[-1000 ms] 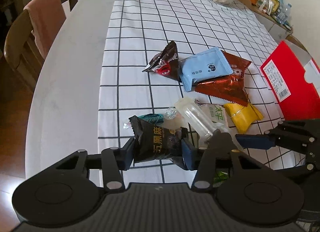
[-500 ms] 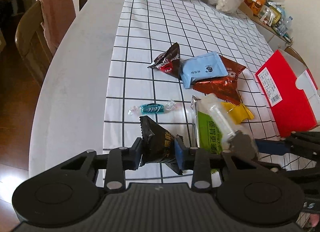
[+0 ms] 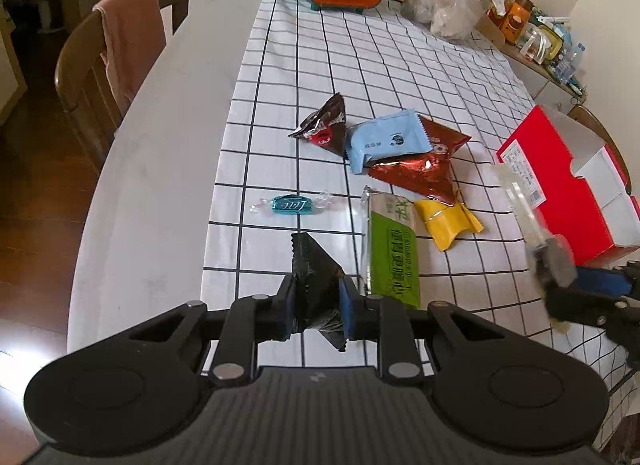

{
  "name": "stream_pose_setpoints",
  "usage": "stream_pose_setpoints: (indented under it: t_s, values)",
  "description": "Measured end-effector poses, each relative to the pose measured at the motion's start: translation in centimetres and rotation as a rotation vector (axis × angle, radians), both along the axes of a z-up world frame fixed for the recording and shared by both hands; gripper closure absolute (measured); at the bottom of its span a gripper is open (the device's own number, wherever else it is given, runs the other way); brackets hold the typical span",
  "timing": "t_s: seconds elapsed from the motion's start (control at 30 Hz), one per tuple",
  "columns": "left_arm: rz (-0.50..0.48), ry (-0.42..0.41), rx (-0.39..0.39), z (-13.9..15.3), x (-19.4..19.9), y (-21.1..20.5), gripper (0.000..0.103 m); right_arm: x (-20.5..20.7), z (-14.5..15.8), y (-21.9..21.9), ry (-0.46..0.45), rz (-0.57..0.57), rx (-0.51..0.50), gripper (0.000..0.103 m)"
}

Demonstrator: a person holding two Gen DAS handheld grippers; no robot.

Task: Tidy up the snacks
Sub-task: 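Carry both items into the red box and open both grippers to release them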

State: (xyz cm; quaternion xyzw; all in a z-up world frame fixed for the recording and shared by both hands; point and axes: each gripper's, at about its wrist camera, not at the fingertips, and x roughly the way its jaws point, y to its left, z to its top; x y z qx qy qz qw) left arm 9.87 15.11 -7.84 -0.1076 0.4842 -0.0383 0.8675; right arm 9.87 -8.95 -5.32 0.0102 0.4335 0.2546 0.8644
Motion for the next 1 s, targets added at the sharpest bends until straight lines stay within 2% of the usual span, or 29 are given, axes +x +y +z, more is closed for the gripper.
stream_pose_setpoints:
  t_s: [0.2,0.47,0.83,1.0]
  values:
    - [-0.004,-0.035,0.022,2.3,-1.0,-1.7,0.082,-0.7,2.0,-3.2,-0.041,-0.028,0.019,0.065]
    - [-0.052,-0.092,0.058,6.4,-0.9,-6.5,0.082,-0.5,3.9,-8.7,-0.095,-0.074,0.011,0.065]
    - [-0.157,-0.181,0.088,10.7,0.8,-17.7,0.082,0.7,4.9,-17.7,-0.122,-0.155,0.001,0.065]
    - [-0.22,-0.2,0.105,11.3,2.3,-23.5,0.082,1.7,4.7,-22.2,-0.124,-0.199,-0.007,0.065]
